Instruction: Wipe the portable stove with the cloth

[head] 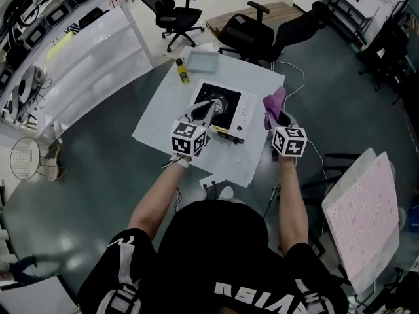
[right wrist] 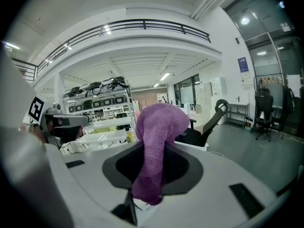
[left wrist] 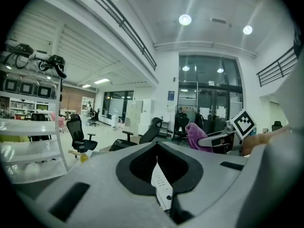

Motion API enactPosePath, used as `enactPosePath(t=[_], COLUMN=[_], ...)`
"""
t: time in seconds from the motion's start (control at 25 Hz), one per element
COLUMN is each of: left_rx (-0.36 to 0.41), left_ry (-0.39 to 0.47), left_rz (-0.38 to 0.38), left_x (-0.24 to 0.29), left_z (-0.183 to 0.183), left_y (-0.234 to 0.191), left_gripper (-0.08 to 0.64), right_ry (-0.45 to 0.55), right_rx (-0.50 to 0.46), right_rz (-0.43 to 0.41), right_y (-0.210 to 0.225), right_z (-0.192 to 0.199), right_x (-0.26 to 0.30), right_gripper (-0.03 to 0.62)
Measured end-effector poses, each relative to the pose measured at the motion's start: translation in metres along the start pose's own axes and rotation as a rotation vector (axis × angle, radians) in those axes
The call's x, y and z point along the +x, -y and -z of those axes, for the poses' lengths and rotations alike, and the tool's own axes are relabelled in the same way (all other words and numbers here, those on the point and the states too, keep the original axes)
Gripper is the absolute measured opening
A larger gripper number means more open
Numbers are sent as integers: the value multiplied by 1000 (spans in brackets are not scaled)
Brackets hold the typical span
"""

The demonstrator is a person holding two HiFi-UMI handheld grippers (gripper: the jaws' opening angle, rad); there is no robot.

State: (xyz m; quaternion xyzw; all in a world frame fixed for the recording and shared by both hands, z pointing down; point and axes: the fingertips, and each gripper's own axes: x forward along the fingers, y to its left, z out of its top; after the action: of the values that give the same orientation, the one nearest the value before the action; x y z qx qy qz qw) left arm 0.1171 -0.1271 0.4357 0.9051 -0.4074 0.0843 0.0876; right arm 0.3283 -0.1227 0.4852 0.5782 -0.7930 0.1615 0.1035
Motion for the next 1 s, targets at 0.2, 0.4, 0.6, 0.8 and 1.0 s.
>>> enactPosePath(t=[0.2, 0.4, 0.6, 0.8, 1.0], left_rx=[-16, -39, -52, -57, -78], left_ry=[-20, -41, -69, -88, -103], left_rz=[-9, -18, -14, -1, 1], left_x=[25, 50, 75, 102, 126], left_z=[6, 17, 30, 42, 54], left_y=[-5, -14, -20, -23, -29], left_gripper=[6, 6, 6, 6, 6], right_ry=[-27, -70, -117, -157, -203], right_rx=[2, -9, -23, -33, -38], right_rz=[-19, -40, -59, -74, -89], right_y=[15, 27, 37, 47, 55], right_z=[4, 13, 25, 35, 53], right_x=[24, 53, 85, 117, 145], right_gripper=[103, 103, 103, 103, 103])
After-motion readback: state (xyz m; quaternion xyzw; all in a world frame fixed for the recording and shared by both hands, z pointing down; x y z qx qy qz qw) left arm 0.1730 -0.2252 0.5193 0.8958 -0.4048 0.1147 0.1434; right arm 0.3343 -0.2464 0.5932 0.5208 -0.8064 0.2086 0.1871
